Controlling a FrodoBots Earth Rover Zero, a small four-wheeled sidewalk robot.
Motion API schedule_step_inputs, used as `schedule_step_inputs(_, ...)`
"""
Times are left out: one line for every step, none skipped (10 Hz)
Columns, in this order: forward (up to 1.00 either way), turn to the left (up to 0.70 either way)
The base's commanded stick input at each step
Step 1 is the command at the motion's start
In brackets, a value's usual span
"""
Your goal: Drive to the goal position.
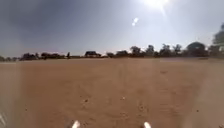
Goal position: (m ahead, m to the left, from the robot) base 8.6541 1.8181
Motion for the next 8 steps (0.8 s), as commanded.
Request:
schedule_step_inputs(0.7, 0.0)
schedule_step_inputs(0.7, 0.0)
schedule_step_inputs(0.7, 0.0)
schedule_step_inputs(0.7, 0.0)
schedule_step_inputs(0.7, 0.0)
schedule_step_inputs(0.7, 0.0)
schedule_step_inputs(0.7, 0.0)
schedule_step_inputs(0.7, 0.0)
